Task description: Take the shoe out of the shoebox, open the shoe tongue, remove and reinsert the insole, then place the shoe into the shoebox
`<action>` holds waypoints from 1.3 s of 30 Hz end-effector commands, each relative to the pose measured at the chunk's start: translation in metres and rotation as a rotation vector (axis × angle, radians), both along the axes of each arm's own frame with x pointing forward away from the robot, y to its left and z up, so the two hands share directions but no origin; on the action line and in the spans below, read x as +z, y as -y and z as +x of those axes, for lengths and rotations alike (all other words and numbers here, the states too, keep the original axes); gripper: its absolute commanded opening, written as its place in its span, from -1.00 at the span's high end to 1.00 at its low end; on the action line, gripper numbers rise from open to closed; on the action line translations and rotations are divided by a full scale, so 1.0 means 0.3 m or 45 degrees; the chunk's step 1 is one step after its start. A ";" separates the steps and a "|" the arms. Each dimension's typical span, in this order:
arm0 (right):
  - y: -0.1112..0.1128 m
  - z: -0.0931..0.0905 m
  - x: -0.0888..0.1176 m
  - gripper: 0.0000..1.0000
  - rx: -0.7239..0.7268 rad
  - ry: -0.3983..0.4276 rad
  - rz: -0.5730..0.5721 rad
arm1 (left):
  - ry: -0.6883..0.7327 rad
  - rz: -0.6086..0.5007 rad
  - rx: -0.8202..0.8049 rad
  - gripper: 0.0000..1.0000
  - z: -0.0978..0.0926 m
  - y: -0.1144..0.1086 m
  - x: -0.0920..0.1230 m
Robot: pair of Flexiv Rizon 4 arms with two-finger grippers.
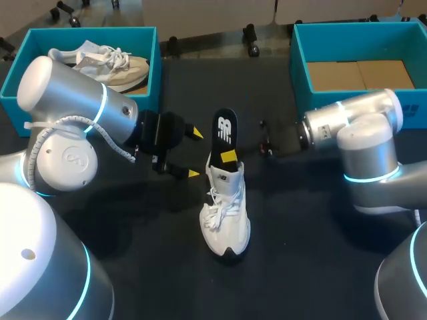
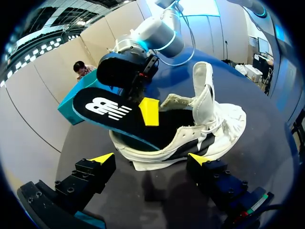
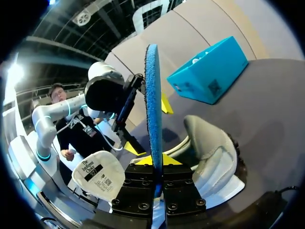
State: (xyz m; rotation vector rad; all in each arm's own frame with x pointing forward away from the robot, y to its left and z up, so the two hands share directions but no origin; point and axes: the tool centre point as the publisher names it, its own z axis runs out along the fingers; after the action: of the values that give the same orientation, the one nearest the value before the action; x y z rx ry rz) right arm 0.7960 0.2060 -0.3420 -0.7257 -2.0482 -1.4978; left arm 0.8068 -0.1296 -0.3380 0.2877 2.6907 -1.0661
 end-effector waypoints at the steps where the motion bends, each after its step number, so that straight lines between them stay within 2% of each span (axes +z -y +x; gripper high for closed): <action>1: -0.013 -0.038 -0.013 1.00 -0.027 -0.011 -0.006 | 0.000 0.007 0.002 -1.00 0.001 0.005 -0.001; 7: -0.022 -0.060 -0.028 1.00 -0.024 -0.072 -0.033 | 0.000 0.007 0.002 -1.00 0.001 0.005 -0.001; 10: -0.011 -0.059 -0.022 0.99 -0.033 -0.064 -0.043 | 0.000 0.007 0.002 -1.00 0.001 0.005 -0.001; 11: -0.008 -0.056 -0.016 0.89 -0.038 -0.054 -0.049 | 0.000 0.007 0.002 -1.00 0.001 0.005 -0.001; 12: -0.002 -0.048 -0.003 0.69 -0.045 -0.034 -0.054 | 0.000 0.007 0.002 -1.00 0.001 0.005 -0.001; 20: 0.021 0.023 0.051 0.53 -0.023 0.053 -0.089 | 0.000 0.007 0.002 -1.00 0.001 0.005 -0.001; 26: 0.005 0.066 0.041 0.60 0.011 0.062 -0.076 | 0.000 0.007 0.002 -1.00 0.001 0.005 -0.001; 27: 0.005 0.068 0.034 0.68 0.015 0.060 -0.065 | 0.000 0.007 0.002 -1.00 0.001 0.005 -0.001; 29: 0.003 0.069 0.022 1.00 0.020 0.054 -0.045 | 0.000 0.007 0.002 -1.00 0.001 0.005 -0.001; 34: -0.010 0.050 -0.001 1.00 0.045 0.021 0.000 | 0.000 0.007 0.002 -1.00 0.001 0.005 -0.001; 39: -0.018 -0.009 -0.013 1.00 0.052 -0.041 -0.002 | 0.000 0.007 0.002 -1.00 0.001 0.005 -0.001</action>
State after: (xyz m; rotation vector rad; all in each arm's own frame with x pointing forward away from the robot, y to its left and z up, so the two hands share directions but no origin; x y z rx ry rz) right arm 0.7999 0.2076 -0.3422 -0.6867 -2.0275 -1.4590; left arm 0.8068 -0.1296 -0.3380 0.2877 2.6908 -1.0661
